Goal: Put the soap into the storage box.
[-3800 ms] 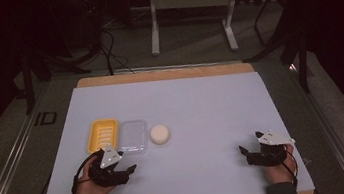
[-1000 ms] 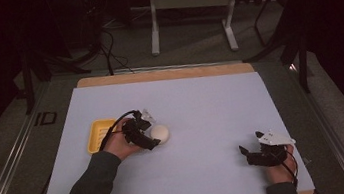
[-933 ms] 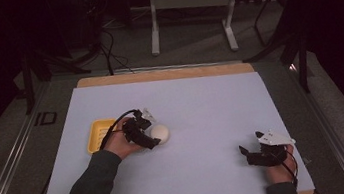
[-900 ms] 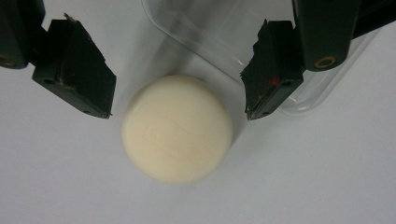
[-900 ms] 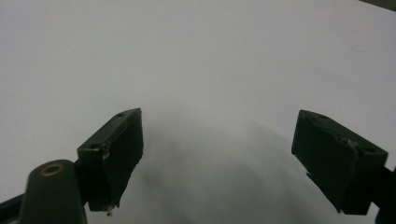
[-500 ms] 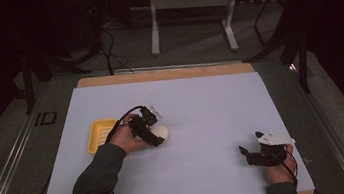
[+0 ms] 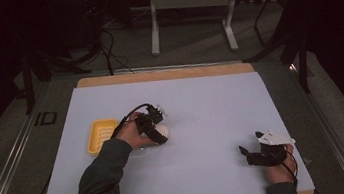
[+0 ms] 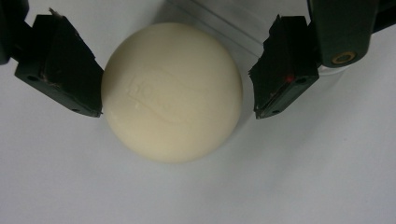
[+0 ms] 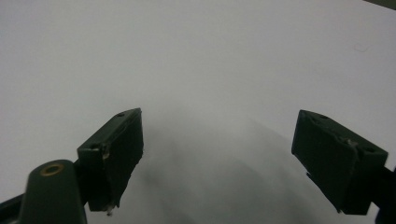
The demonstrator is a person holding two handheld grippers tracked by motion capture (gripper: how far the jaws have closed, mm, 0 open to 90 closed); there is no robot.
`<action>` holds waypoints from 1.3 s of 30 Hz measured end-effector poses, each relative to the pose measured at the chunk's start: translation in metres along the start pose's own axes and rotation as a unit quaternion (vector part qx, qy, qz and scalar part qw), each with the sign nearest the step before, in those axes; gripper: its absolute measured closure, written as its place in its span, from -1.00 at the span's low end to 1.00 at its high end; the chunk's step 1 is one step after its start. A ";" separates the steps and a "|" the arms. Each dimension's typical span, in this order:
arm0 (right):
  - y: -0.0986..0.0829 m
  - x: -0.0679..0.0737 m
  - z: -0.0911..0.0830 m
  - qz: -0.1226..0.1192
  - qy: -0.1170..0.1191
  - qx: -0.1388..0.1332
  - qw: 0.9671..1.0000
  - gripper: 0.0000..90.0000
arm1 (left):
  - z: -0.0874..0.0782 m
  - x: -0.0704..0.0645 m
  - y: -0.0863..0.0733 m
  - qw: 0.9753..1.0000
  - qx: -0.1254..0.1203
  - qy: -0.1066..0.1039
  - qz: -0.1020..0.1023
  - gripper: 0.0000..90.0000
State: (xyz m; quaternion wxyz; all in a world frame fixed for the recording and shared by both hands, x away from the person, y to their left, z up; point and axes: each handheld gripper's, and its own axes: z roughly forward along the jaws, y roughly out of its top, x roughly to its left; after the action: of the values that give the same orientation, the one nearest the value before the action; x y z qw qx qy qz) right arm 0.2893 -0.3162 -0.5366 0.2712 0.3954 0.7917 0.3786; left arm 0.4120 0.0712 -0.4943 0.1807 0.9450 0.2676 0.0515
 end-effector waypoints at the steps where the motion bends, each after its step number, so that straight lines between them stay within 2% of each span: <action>1: 0.000 0.000 0.000 0.000 0.000 0.000 1.000 -0.63 | 0.001 0.000 0.001 1.000 0.003 -0.002 0.002 -0.58; 11: 0.000 0.000 0.000 0.000 0.001 0.000 1.000 -0.63 | 0.012 0.000 0.007 0.999 0.039 -0.005 0.013 -0.55; 18: 0.000 0.000 0.000 0.000 0.001 0.000 1.000 -0.63 | 0.017 -0.001 0.008 0.999 0.045 -0.008 0.010 -0.51; 24: 0.000 0.000 0.000 0.000 0.001 0.000 1.000 -0.63 | 0.018 0.000 0.013 0.998 0.064 -0.007 0.016 -0.50; 35: 0.000 0.000 0.000 0.001 0.001 0.000 1.000 -0.63 | 0.020 -0.002 0.023 0.994 0.107 -0.005 0.023 -0.47; 39: 0.000 0.000 0.000 0.000 0.001 0.000 1.000 -0.63 | 0.020 -0.003 0.027 0.991 0.126 -0.007 0.040 -0.47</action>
State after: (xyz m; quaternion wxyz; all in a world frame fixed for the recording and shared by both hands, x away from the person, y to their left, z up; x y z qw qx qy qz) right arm 0.2896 -0.3163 -0.5367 0.2700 0.3953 0.7920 0.3789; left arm 0.4269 0.0419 -0.5030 0.0601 0.9704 0.2331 0.0184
